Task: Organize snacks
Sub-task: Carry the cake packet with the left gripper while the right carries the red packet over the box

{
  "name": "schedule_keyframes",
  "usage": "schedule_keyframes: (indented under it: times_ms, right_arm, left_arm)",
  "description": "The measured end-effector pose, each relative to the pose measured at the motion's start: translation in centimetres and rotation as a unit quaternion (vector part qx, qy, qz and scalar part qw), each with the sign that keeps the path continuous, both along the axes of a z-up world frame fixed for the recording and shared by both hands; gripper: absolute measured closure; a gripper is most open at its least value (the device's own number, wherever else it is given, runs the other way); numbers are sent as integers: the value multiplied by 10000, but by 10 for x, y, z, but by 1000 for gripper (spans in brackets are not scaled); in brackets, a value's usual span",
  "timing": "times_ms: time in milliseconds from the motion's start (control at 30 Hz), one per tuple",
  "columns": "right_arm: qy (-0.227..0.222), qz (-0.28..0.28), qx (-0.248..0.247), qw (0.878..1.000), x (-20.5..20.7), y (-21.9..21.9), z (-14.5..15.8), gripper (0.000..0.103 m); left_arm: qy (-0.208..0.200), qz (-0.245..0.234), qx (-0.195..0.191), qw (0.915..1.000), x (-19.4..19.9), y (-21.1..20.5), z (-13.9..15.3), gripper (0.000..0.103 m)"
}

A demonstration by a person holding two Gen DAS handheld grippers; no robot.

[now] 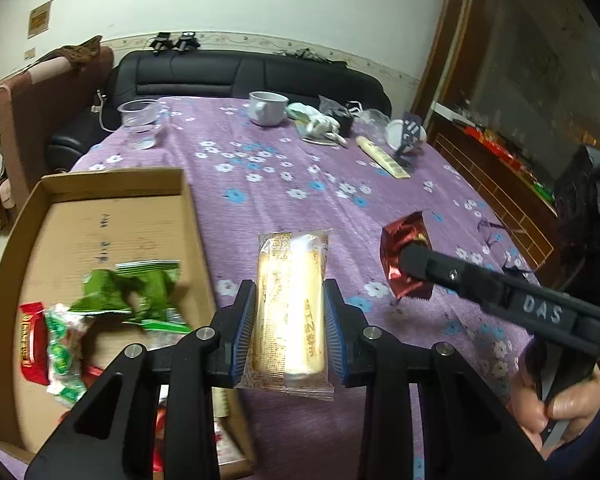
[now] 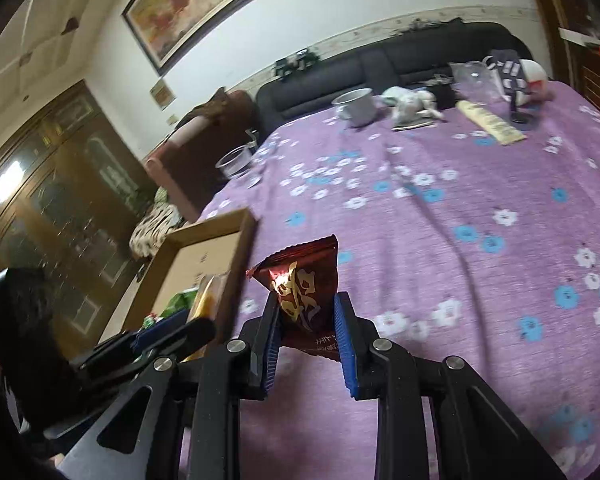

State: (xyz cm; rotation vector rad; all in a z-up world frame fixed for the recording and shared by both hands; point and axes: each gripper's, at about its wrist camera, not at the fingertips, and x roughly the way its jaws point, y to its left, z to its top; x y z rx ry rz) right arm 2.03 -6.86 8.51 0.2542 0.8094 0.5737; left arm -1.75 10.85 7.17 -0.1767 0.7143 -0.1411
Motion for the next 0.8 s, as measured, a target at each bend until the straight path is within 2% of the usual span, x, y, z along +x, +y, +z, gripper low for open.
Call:
schedule_keyframes:
  times_ms: [300, 800]
  right_arm:
    - [-153, 544, -121, 9983, -20, 52, 9, 77]
    - [-313, 1255, -366, 9909, -44, 114, 0, 77]
  left_arm:
    - [-30, 453, -194, 9988, -10, 45, -3, 72]
    - [105, 1256, -335, 9915, -24, 114, -27, 72]
